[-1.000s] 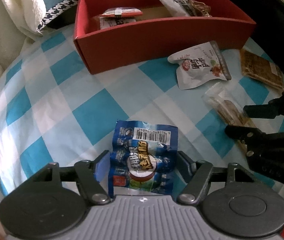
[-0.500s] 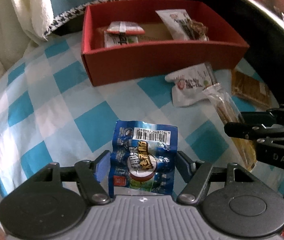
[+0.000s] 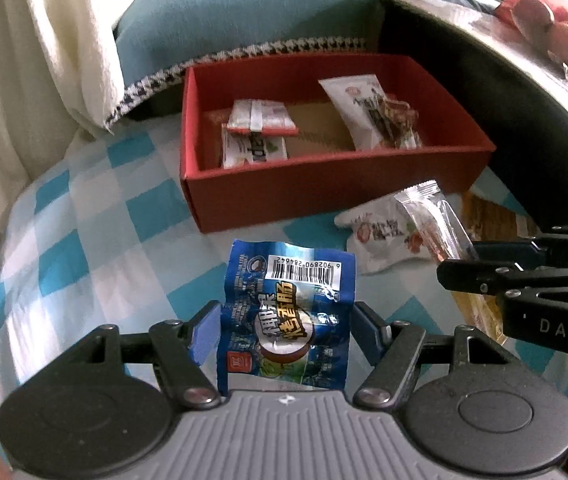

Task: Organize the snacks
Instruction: 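Lift both held snacks and carry them over the red box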

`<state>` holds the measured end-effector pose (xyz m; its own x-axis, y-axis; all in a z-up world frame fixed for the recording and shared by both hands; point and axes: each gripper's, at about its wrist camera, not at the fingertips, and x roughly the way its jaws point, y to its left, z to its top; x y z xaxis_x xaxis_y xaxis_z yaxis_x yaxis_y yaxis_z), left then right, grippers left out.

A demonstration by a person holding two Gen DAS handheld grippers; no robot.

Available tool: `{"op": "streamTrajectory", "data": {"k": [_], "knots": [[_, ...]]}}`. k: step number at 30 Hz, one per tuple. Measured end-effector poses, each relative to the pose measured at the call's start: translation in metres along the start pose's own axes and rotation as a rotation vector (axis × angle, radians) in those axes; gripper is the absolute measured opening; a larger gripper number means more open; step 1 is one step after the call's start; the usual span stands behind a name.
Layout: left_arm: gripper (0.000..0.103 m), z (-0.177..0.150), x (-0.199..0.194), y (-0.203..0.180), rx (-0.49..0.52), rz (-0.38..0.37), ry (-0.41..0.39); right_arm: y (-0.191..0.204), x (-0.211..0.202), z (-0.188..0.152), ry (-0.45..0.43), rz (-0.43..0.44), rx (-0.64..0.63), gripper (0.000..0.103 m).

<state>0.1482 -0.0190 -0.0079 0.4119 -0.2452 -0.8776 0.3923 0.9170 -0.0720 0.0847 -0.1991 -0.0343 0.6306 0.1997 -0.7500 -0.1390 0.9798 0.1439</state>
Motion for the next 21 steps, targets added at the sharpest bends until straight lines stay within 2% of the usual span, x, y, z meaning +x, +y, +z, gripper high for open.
{"op": "streamTrajectory", "data": {"k": [5, 21], "knots": [[0.063, 0.006, -0.004, -0.001, 0.01, 0.027, -0.033, -0.003, -0.002, 0.008, -0.019, 0.008, 0.007, 0.036], [0.063, 0.042, -0.009, -0.008, 0.018, 0.043, -0.134, -0.01, -0.004, 0.04, -0.087, 0.028, 0.013, 0.036]]}}
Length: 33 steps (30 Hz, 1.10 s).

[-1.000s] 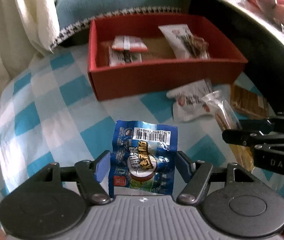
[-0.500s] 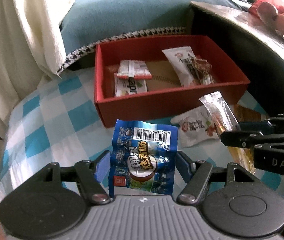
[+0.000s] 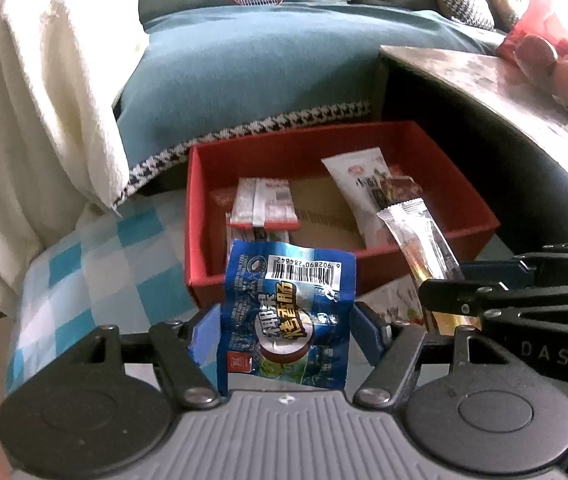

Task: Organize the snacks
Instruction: 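Lift both held snacks and carry them over the red box, then lower the sausage pack and yellow bar into the box and open both grippers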

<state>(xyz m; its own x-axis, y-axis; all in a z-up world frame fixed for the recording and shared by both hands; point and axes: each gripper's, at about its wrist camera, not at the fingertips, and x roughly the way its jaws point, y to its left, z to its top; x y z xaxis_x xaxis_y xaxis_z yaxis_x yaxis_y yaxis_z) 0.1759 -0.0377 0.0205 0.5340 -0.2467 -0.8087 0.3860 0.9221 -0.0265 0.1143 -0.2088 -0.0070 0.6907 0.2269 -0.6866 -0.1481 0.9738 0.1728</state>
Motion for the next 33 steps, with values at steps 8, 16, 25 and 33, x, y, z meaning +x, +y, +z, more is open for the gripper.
{"op": "streamTrajectory", "data": {"k": [8, 16, 25, 33], "knots": [[0.063, 0.019, 0.007, -0.001, -0.011, 0.012, -0.033, -0.007, 0.004, 0.018, -0.032, 0.0, 0.004, 0.036], [0.063, 0.038, 0.018, -0.001, -0.016, 0.026, -0.057, -0.014, 0.012, 0.038, -0.052, -0.007, 0.0, 0.036], [0.063, 0.053, 0.033, -0.001, -0.014, 0.05, -0.069, -0.019, 0.023, 0.057, -0.061, -0.011, -0.01, 0.036], [0.063, 0.065, 0.049, 0.001, -0.016, 0.07, -0.07, -0.024, 0.037, 0.07, -0.064, -0.018, -0.013, 0.036]]}}
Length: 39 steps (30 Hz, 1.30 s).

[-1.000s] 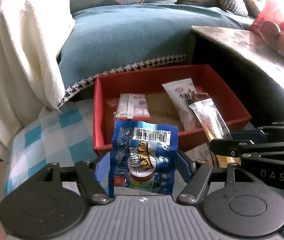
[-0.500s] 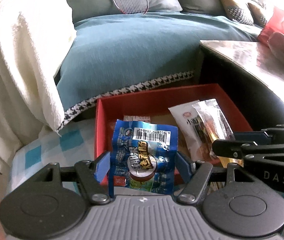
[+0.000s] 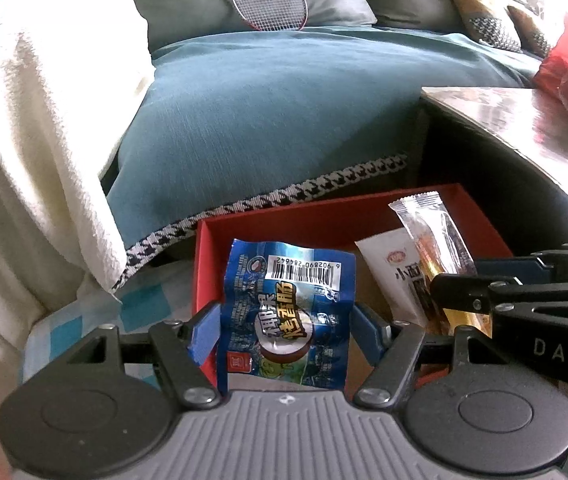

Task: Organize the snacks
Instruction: 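Lower the sausage pack and yellow bar into the box and open both grippers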

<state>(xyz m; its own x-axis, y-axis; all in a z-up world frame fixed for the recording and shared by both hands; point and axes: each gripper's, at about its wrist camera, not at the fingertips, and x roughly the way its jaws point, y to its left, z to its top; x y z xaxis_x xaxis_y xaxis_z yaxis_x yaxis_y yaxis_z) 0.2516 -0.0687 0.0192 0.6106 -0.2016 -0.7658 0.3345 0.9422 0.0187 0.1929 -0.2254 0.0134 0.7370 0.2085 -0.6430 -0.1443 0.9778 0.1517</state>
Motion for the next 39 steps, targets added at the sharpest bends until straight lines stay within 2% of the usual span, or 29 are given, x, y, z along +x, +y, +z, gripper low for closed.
{"op": "streamTrajectory", "data": {"k": [28, 35, 39], "knots": [[0.063, 0.005, 0.065, 0.0, -0.014, 0.027, 0.074, -0.015, 0.062, 0.009, 0.087, -0.059, -0.022, 0.037], [0.063, 0.005, 0.071, 0.0, 0.001, 0.037, 0.095, -0.016, 0.072, 0.007, 0.118, -0.076, -0.046, 0.04], [0.063, 0.006, 0.072, 0.002, -0.004, 0.038, 0.102, -0.017, 0.071, 0.007, 0.118, -0.089, -0.052, 0.047]]}}
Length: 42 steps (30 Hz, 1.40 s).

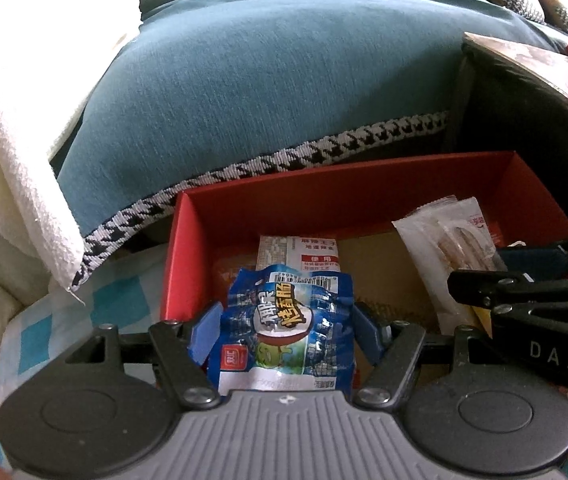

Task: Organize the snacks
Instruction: 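Lower the sausage pack and yellow bar into the box and open both grippers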

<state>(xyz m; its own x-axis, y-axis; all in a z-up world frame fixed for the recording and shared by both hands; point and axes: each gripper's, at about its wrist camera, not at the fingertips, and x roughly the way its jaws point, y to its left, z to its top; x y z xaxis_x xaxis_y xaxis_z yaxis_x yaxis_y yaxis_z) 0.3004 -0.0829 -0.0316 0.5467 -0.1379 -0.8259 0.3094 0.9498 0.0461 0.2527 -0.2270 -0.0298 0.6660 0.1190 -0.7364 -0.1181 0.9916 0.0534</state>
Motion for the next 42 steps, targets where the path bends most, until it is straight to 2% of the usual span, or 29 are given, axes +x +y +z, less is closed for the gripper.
{"op": "streamTrajectory", "data": {"k": [4, 10, 23, 29, 34, 42], "knots": [[0.064, 0.0, 0.001, 0.002, -0.01, -0.003, 0.015, 0.0, 0.0, -0.001, 0.004, -0.005, -0.004, 0.048], [0.066, -0.001, -0.002, 0.002, -0.012, 0.001, 0.024, -0.001, -0.001, -0.003, 0.003, -0.034, -0.015, 0.061], [0.066, -0.003, -0.021, 0.0, -0.004, 0.014, 0.007, -0.005, -0.008, -0.006, -0.005, -0.059, -0.02, 0.064], [0.066, -0.003, -0.032, 0.008, -0.031, 0.008, 0.0, -0.012, -0.008, -0.004, -0.01, -0.073, 0.002, 0.065], [0.066, -0.005, -0.039, 0.008, -0.051, -0.023, 0.023, -0.015, -0.004, -0.006, 0.003, -0.077, 0.009, 0.065], [0.066, -0.012, -0.053, -0.013, 0.006, -0.088, 0.044, -0.026, -0.021, -0.005, -0.03, -0.067, 0.049, 0.067]]}}
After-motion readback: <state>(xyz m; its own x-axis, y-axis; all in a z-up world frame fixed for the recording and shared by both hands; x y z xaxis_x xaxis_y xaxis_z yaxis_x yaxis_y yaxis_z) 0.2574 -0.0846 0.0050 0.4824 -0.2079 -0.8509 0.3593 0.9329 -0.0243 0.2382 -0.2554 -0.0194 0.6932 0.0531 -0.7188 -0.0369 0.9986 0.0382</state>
